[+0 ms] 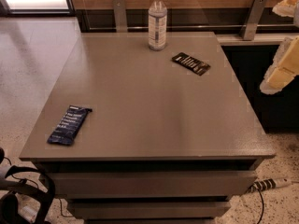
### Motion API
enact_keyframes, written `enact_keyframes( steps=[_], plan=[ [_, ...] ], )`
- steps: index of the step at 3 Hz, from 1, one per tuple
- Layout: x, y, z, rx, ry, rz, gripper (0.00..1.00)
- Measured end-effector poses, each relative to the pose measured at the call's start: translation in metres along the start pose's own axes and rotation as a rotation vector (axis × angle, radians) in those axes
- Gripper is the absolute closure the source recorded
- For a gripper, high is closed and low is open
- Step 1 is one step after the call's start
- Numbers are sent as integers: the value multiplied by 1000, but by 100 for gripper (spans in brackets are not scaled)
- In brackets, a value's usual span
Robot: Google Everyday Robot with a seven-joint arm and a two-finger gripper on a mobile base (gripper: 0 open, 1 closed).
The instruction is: Move rxbar chocolate near rxbar blueberry
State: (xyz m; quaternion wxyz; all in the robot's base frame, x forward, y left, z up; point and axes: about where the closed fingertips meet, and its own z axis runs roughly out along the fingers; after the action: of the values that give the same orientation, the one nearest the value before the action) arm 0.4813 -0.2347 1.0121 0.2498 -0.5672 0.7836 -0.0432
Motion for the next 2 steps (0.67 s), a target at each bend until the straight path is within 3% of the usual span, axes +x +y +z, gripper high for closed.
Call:
enact_keyframes(
  steps=[2],
  plan=[
    [9,-67,22,97,-261,59,0]
  ],
)
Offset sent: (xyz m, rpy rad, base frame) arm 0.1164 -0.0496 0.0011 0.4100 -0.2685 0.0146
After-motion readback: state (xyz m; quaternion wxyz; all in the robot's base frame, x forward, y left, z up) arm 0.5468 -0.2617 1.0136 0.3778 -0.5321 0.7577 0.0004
